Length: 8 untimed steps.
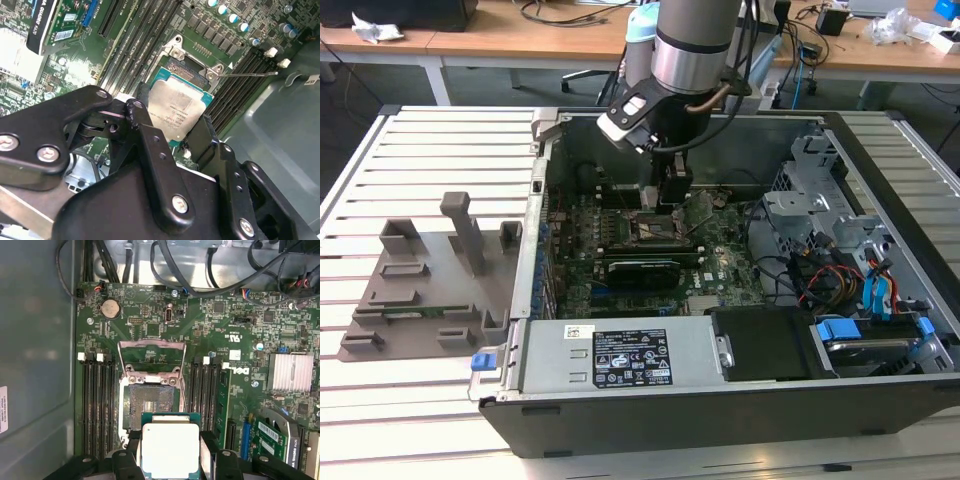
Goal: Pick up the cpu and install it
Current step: 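Place the cpu into insertion slot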
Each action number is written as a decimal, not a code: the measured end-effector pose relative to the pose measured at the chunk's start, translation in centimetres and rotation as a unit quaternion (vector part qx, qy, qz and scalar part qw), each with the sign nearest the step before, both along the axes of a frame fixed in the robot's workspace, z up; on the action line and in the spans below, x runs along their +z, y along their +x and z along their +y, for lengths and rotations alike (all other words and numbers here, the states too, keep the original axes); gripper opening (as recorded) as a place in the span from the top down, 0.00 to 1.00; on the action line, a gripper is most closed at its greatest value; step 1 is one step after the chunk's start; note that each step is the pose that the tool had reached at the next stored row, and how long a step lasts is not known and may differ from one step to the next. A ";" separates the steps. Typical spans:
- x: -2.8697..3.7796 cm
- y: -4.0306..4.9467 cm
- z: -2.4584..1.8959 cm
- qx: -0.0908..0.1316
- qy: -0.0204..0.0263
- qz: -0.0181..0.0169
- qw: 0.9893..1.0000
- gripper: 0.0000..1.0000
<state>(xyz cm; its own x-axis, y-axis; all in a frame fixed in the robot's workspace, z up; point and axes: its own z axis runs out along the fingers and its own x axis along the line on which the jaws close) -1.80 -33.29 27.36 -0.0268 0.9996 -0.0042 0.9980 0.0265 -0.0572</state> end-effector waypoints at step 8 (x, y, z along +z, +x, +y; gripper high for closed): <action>0.00 0.00 0.00 -0.017 0.000 0.000 1.000 0.45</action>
